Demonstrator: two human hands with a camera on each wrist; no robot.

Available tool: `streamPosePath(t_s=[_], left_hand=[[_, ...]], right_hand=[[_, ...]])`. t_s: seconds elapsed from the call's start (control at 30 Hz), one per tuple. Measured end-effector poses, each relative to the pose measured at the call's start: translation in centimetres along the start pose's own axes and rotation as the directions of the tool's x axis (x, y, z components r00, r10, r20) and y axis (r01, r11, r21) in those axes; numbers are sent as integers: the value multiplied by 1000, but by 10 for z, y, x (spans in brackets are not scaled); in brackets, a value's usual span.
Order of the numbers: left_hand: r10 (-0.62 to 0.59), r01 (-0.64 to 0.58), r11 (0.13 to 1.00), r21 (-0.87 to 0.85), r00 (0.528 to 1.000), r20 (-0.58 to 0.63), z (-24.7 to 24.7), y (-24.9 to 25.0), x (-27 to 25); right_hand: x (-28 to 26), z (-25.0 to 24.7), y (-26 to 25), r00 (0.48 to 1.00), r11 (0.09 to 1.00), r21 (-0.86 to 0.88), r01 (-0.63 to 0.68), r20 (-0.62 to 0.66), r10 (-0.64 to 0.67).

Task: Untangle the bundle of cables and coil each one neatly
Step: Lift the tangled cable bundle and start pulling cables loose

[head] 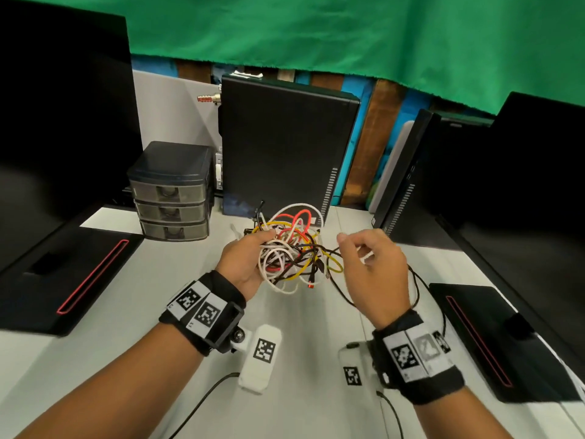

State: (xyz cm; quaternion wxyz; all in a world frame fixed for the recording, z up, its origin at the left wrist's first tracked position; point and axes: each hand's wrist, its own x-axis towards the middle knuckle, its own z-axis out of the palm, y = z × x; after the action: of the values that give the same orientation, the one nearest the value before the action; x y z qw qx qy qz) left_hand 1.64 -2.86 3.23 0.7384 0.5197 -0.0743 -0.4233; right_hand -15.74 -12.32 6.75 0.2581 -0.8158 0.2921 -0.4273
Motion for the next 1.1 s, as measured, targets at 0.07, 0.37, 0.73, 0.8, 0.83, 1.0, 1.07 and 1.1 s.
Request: streamPosePath(t_s=[0.07,0.37,0.73,0.8,0.83,1.0,1.07,1.1], left_hand=[[13,-13,1000,-1,1000,-6,2,-3,-3],[-100,116,879,462,993,-58,-14,5,-26],[310,-253,-146,957,906,287,8,5,-20],[-1,-240,-237,941,969,247,19,-5,-4],[-113,-242,-275,930,969,218,23,-7,2],[-236,-256,-352,900,955,179,29,-16,8],[-216,-198,-306,931,967,135,21,-12,9],[-191,-153,-269,951,976,103,16,-8,11]], right_hand=[[-10,6,-12,993,998,-19,-67,100,69],[-10,34,30,847,933,-100,-345,395,356],[-11,41,62,808,875,134,-465,468,358],[-9,42,60,778,829,181,-529,493,389],[-7,41,57,755,811,183,-555,521,399],[1,35,52,751,848,137,-512,551,364],[5,24,50,794,820,255,-513,504,340],[8,16,48,812,786,338,-517,484,326]])
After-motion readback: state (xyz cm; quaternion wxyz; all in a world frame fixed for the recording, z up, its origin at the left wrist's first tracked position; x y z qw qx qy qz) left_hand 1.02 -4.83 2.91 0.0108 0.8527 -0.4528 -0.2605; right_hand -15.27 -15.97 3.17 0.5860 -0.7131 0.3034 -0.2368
